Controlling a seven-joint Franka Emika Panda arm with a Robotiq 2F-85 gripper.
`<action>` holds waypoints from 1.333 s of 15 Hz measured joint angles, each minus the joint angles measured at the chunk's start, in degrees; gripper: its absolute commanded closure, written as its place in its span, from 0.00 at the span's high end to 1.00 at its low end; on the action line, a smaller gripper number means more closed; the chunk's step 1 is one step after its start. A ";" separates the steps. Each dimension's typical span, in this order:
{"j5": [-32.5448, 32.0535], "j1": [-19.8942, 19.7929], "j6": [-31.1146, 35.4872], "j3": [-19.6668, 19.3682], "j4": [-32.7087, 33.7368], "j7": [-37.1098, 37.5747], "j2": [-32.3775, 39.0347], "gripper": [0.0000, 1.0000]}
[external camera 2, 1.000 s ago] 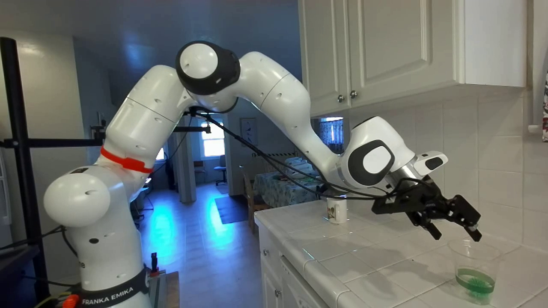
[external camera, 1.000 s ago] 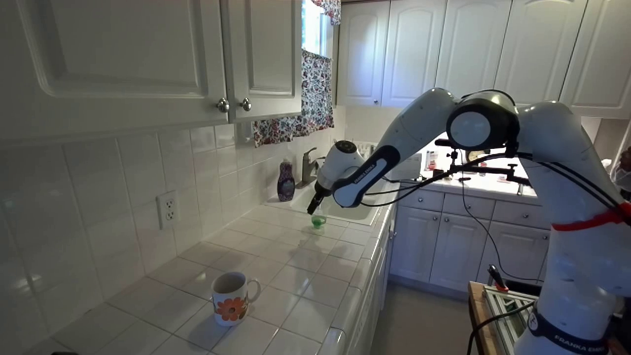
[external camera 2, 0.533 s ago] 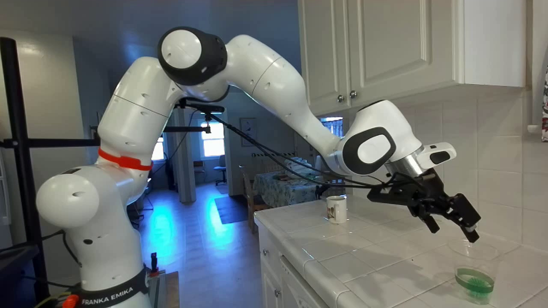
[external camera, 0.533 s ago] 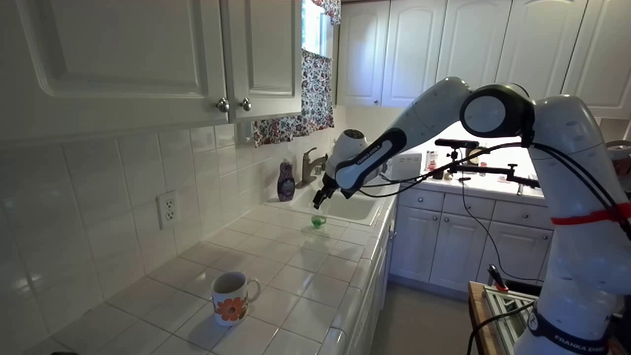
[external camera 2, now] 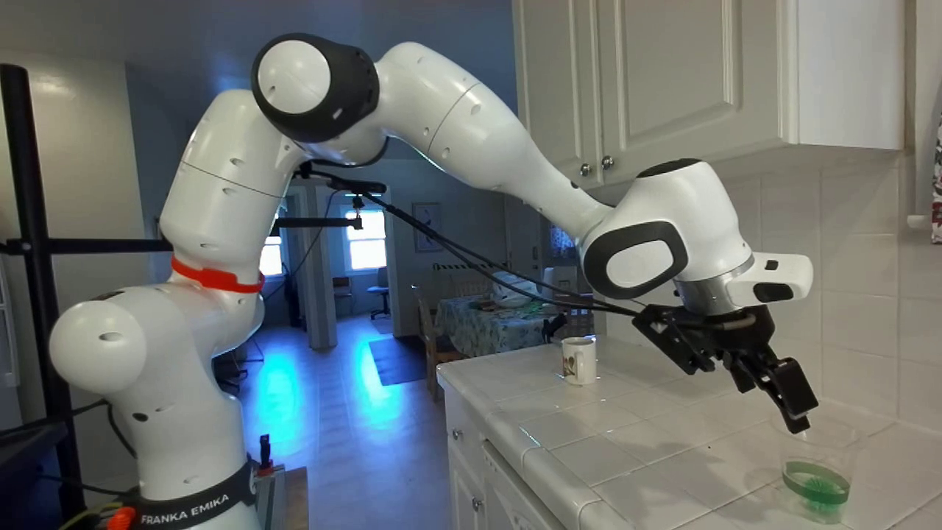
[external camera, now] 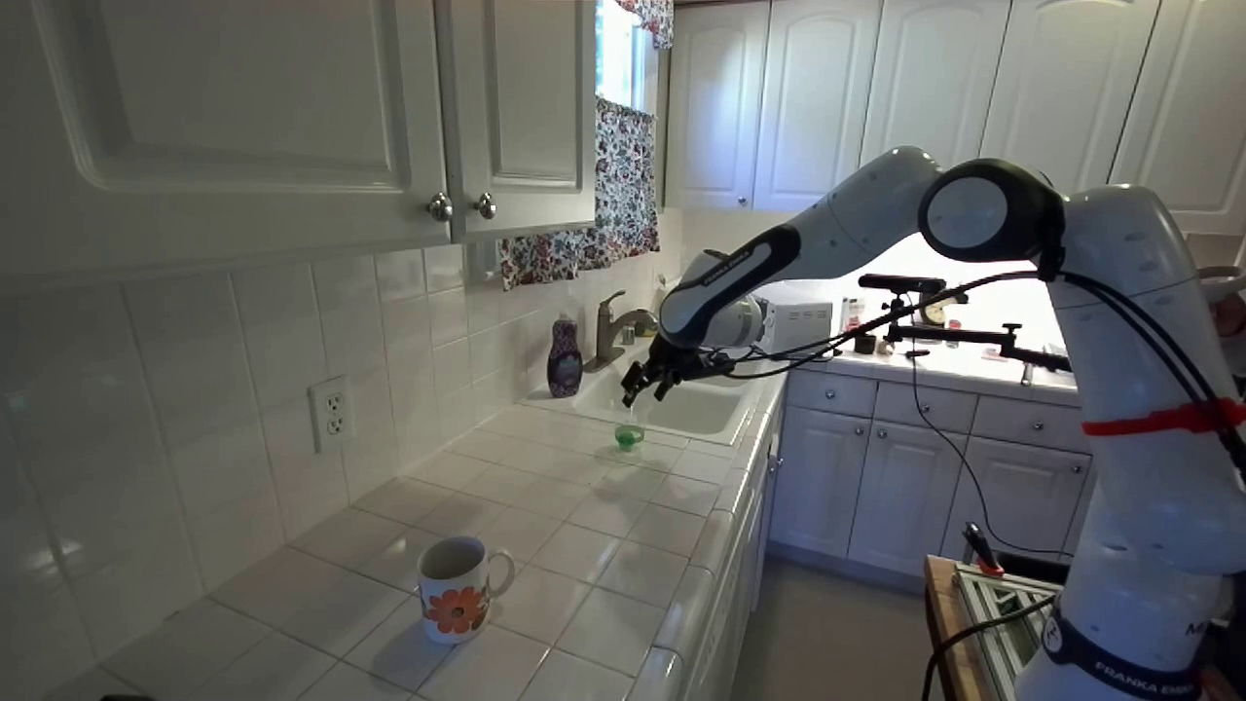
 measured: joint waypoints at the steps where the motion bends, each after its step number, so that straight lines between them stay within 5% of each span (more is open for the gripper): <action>1: 1.22 -0.29 -0.08 -0.04 0.00 0.15 -0.12 1.00; 9: 2.98 -0.26 -8.79 -3.21 0.68 6.86 -0.62 1.00; 20: 5.31 1.15 -9.26 -6.10 4.02 23.29 1.55 1.00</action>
